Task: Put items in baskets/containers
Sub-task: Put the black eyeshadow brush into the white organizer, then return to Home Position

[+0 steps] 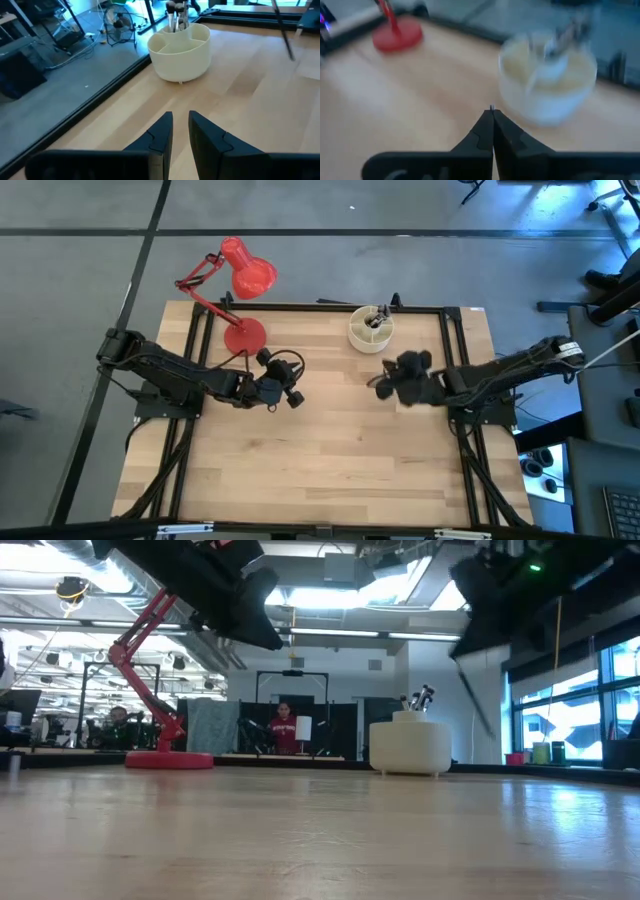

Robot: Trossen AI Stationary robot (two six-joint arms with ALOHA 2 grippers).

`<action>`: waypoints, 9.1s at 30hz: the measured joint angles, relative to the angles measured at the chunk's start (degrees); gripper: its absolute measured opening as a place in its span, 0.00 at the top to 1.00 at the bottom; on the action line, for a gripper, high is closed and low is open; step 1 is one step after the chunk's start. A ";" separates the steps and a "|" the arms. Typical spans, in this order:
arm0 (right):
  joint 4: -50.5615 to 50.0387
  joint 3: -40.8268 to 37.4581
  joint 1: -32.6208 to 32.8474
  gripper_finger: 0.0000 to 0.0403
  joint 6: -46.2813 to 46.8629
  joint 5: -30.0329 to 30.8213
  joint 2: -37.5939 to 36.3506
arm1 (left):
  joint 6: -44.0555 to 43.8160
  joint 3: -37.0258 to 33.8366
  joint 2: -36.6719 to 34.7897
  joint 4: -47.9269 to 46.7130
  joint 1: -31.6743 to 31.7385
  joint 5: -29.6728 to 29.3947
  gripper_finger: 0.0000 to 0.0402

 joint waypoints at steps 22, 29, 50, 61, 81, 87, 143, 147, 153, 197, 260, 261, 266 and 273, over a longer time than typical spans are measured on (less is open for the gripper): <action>52.46 -0.02 -31.45 0.98 -51.86 -11.40 7.73 | -0.12 0.00 0.00 -0.06 2.08 1.56 0.85; 52.64 -0.02 -34.14 0.97 -49.66 -11.92 12.58 | -0.08 0.00 0.00 -0.12 2.05 1.58 0.85; 20.91 3.37 -33.09 0.58 -42.24 -39.02 -1.20 | 7.11 -0.51 -8.06 0.48 4.63 -1.00 0.91; 24.19 -3.53 -12.43 0.70 -42.57 -38.31 -9.80 | 15.61 -23.85 -25.64 29.19 8.90 9.79 0.94; 26.37 -19.58 -10.27 0.99 -51.91 -59.48 -42.21 | 29.42 -40.85 -63.86 25.55 8.92 29.39 0.94; 25.04 -23.47 -10.30 0.99 -50.49 -60.98 -49.39 | 29.42 -40.85 -67.01 18.84 8.92 31.94 0.94; 31.49 -39.71 -10.30 0.99 -41.05 -68.49 -60.79 | 23.94 -43.93 -79.21 1.09 8.96 37.15 0.99; 31.01 -39.71 -10.30 0.96 -40.21 -68.47 -60.79 | 24.16 -43.93 -79.21 1.23 8.96 35.58 0.99; 29.76 -39.71 -10.30 0.92 -40.88 -68.45 -60.79 | 22.91 -43.93 -79.19 1.23 8.96 35.51 0.97; 28.50 -39.71 -10.30 0.91 -32.52 -70.92 -60.77 | 22.93 -43.93 -79.17 1.26 8.96 35.46 0.98; 28.52 -39.71 -10.30 0.91 -32.43 -70.90 -60.77 | 22.93 -43.93 -79.17 1.24 8.96 35.46 0.98; 28.52 -39.71 -10.30 0.91 -32.51 -70.89 -60.79 | 22.93 -43.93 -79.17 1.23 8.94 35.46 0.98; 28.52 -39.71 -10.30 0.91 -32.52 -70.90 -60.78 | 22.93 -43.93 -79.17 1.24 8.95 35.46 0.98; 28.52 -39.71 -10.30 0.91 -32.44 -70.90 -60.79 | 22.93 -43.93 -79.19 1.26 8.96 35.46 0.97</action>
